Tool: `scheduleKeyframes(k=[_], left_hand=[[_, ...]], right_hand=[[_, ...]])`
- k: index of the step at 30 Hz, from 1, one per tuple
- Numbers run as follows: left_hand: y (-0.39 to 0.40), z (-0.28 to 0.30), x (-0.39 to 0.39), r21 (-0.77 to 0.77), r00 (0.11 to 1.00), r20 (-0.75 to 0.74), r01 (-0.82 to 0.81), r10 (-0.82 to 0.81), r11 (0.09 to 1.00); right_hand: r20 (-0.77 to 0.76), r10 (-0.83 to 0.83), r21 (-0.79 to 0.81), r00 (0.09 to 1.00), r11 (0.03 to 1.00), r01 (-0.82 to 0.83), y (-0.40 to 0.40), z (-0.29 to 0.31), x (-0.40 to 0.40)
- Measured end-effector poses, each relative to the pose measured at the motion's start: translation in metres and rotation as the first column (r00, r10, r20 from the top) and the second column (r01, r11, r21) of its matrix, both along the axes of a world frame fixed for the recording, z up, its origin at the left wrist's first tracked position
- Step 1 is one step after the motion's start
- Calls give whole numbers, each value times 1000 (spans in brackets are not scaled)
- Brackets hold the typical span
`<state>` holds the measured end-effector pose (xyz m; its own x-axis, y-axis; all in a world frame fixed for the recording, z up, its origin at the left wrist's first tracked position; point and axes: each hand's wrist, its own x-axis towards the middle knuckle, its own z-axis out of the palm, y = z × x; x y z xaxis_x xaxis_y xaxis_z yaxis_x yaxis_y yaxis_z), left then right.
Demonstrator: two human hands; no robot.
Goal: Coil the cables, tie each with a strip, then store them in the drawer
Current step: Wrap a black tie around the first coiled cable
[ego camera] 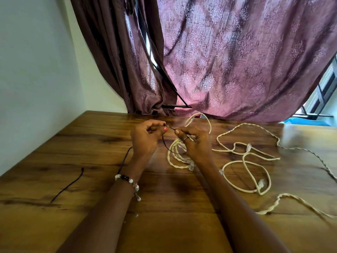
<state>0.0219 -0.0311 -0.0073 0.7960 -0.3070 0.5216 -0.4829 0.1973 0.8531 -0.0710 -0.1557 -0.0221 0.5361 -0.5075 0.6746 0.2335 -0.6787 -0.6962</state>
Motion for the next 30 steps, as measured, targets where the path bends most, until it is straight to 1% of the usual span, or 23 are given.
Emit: scheduleKeyframes(k=[5,11,20,22,26,30], left_hand=[[1,0,0,-23,1000,-2,-26,26,999],[1,-1,2,2,999,26,-24,24,1000],[0,-1,3,45,995,93,-33,28,998],[1,-1,4,55,996,85,-6,2,998],[5,4,2,84,993,30,112,-115,990],[9,9,3,64,971,-20,238,-237,969]], right_hand=[[4,-15,8,1000,1000,15,-1,0,0],[5,-4,-29,1000,1000,4,1,1,0],[12,0,-27,1000,1000,0,0,0,1],[15,6,-24,1000,1000,-6,0,1,0],[11,9,-35,1000,999,-9,0,2,0],[12,22,-41,1000,999,-22,-2,2,-1]])
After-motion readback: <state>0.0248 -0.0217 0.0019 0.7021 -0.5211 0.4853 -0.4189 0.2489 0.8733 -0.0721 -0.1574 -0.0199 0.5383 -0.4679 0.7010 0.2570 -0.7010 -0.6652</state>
